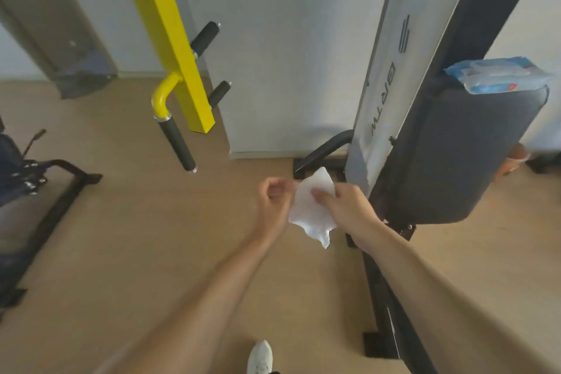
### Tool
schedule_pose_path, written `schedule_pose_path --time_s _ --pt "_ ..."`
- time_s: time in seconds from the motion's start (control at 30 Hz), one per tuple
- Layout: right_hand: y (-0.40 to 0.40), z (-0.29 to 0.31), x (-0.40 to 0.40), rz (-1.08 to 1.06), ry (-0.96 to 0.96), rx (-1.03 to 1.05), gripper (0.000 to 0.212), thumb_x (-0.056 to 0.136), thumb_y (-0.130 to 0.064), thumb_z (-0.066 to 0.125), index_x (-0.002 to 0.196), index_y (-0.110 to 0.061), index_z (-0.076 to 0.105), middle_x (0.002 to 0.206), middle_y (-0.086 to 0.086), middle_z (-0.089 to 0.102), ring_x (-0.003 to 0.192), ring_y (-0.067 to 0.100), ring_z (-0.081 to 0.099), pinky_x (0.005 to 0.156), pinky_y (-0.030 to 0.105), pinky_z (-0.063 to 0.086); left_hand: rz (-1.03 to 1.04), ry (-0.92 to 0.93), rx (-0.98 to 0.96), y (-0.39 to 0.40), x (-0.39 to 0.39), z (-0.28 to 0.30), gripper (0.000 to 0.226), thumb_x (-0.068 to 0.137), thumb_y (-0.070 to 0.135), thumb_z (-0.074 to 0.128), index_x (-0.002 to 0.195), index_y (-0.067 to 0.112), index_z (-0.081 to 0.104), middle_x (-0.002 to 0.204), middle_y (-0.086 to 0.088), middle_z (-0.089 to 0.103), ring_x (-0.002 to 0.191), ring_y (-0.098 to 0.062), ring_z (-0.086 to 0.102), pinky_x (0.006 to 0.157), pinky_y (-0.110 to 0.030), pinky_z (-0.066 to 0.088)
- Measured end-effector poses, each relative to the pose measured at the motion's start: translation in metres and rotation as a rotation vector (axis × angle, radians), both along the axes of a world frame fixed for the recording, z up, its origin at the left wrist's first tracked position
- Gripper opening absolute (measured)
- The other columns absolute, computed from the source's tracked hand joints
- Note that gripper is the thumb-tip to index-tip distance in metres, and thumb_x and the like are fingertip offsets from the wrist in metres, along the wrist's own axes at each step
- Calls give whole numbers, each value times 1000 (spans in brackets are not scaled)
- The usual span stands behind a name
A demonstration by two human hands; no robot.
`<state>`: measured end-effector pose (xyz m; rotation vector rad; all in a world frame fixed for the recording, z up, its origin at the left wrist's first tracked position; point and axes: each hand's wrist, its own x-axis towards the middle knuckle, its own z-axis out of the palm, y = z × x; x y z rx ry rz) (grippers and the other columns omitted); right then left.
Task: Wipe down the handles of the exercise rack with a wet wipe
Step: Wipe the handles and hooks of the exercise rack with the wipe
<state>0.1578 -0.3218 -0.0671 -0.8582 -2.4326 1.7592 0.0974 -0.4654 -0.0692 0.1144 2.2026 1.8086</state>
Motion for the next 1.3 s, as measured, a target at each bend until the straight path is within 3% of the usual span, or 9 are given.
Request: schedule_pose_path --time_s 0.07,0.2,0.4,0.53,0.73,0.83,1.0,1.13,1.3 --pt "-20 0 -20 -49 10 -111 19 92 -33 65 87 -16 72 89 8 76 86 26 73 78 39 59 93 -33 0 -24 -16 4 26 93 33 66 112 16 64 104 0 72 89 -14 67 67 -8 47" --pt "-56 -6 -59 -98 -3 -323 40 80 -39 70 106 -9 72 99 9 76 97 30 72 90 44 56 281 11 -4 -74 -59 -6 22 87 47 62 88 25 66 90 3 71 90 -18 69 94 -48 53" --pt "-120 -12 -130 -270 37 -405 20 86 -29 65 91 -11 71 90 6 75 83 26 71 73 35 53 475 39 87 -135 -139 -6 30 94 42 54 80 17 64 76 -1 71 70 -15 69 88 -46 56" --pt "-176 5 -197 -348 195 -341 38 82 -34 60 82 3 68 66 7 64 60 21 52 60 32 40 359 47 62 -170 -195 -7 9 87 33 58 88 28 64 85 5 72 81 -14 70 92 -48 55" --pt "-258 6 -246 -271 463 -226 45 106 -45 37 80 -17 61 69 -3 52 56 1 47 56 13 40 6 11 9 -200 -239 -4 37 82 18 49 107 33 71 108 13 75 107 -8 69 102 -44 50" --pt "-263 -13 -250 -328 583 -158 32 105 -44 38 96 -30 64 82 -15 54 75 -2 51 77 18 42 -103 -28 22 -209 -247 -5 42 84 11 48 114 29 71 113 10 75 112 -9 67 105 -36 48" --pt "-236 -41 -275 -100 359 164 28 101 -37 51 119 -18 61 110 -3 59 103 14 59 71 13 42 -177 -26 -34 -220 -248 -9 47 92 -6 43 132 12 61 126 -2 69 96 2 62 80 -4 42" --pt "-232 -41 -284 48 235 208 19 98 -39 52 97 -20 52 93 1 61 89 27 58 63 32 42 -152 -28 -22 -228 -241 -9 46 95 -8 46 138 6 54 134 -12 64 91 14 60 84 -4 43" --pt "-237 -7 -281 -26 493 165 18 101 -36 52 112 -22 53 87 -10 63 77 1 59 61 11 42 -36 66 -85 -239 -245 2 46 98 1 43 135 23 58 130 9 64 113 3 59 86 -5 41"
